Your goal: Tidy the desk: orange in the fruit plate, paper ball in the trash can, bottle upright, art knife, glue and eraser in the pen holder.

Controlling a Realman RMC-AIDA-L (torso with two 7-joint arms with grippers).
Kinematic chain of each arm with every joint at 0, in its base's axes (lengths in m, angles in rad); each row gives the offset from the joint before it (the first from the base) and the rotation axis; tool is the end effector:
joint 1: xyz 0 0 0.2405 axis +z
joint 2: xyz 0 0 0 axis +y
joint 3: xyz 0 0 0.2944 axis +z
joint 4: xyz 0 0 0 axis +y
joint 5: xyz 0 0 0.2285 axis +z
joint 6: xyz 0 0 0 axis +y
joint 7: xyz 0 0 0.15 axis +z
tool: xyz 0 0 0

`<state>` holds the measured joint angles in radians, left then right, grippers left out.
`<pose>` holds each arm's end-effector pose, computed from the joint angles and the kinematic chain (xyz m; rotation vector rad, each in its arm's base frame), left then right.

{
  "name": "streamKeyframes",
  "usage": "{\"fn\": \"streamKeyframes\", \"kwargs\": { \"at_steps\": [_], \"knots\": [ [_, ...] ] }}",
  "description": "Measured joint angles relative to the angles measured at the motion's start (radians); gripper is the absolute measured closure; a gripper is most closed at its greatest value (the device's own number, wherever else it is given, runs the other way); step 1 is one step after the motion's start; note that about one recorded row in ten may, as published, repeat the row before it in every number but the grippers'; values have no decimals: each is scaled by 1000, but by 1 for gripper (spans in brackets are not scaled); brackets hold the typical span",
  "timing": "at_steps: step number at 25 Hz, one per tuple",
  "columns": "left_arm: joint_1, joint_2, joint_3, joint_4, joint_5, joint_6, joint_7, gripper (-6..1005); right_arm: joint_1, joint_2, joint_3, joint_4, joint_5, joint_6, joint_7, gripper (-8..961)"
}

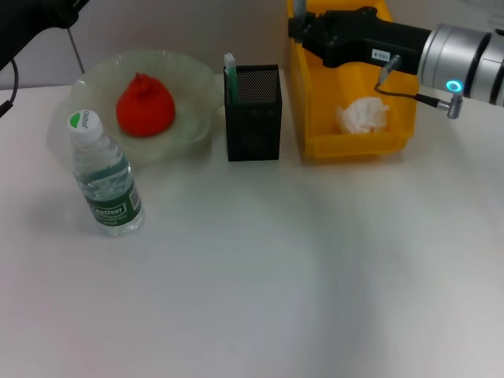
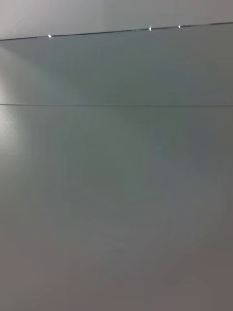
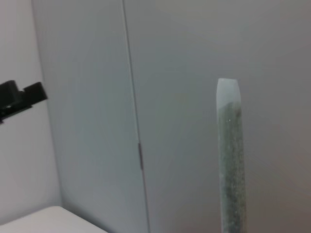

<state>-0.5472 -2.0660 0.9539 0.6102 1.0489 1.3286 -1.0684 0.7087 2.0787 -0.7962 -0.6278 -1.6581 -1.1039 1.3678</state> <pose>-0.2330 0.4291 0.0342 -2.0689 -0.2974 -1.2607 0.2288 0.4739 -0.0054 -2.3327 0.5243 0.7966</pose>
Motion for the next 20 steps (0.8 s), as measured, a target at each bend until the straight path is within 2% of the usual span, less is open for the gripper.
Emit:
{"fn": "streamKeyframes", "kwargs": {
  "at_steps": [7, 10, 20],
  "knots": [
    [-11, 0, 0, -25, -1, -15, 32, 402, 52, 2, 0, 78, 8, 98, -75, 807],
    [-19, 0, -1, -26, -1, -16, 32, 402, 87, 3, 0, 154, 75, 123, -156, 806],
    [-27, -2, 0, -26, -1, -21, 41, 403, 152, 3, 0, 242, 101, 177, -192, 803]
  ]
}}
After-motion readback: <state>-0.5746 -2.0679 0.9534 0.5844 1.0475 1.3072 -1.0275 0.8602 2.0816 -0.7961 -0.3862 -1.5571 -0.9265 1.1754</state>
